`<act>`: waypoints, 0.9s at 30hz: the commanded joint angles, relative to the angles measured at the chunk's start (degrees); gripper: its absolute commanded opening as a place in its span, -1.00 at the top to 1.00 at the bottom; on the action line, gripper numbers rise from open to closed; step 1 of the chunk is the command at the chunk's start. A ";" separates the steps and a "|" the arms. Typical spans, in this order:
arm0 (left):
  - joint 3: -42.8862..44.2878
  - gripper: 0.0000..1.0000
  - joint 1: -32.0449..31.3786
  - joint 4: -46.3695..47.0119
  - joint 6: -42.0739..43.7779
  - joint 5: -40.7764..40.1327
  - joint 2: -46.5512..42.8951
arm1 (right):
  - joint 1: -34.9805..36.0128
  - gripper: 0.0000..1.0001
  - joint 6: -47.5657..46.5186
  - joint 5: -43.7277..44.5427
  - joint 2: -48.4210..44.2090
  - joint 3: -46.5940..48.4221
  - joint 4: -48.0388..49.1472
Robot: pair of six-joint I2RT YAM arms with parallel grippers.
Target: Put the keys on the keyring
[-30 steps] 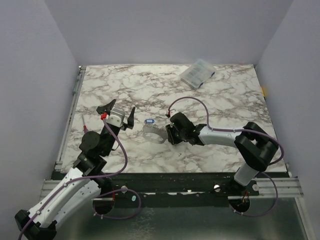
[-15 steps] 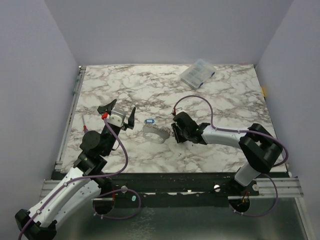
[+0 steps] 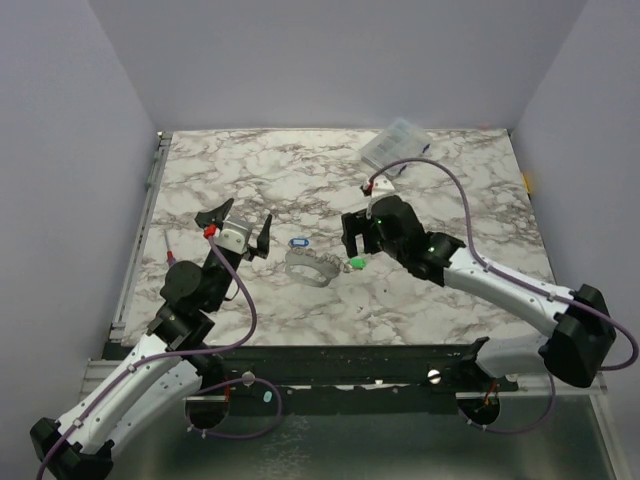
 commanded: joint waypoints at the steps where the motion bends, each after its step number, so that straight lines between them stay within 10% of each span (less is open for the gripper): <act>1: -0.61 -0.77 0.34 0.63 -0.49 0.13 0.02 | -0.25 -0.86 -6.81 3.14 -7.42 4.02 0.98; 11: 0.14 -0.98 0.39 1.19 -3.16 -4.37 1.66 | -0.25 -1.00 -12.17 4.95 -29.80 -8.43 21.96; 27: 1.69 -0.98 5.17 3.70 -8.58 -36.27 10.32 | -0.25 -1.00 -1.24 26.28 -36.62 -11.56 13.58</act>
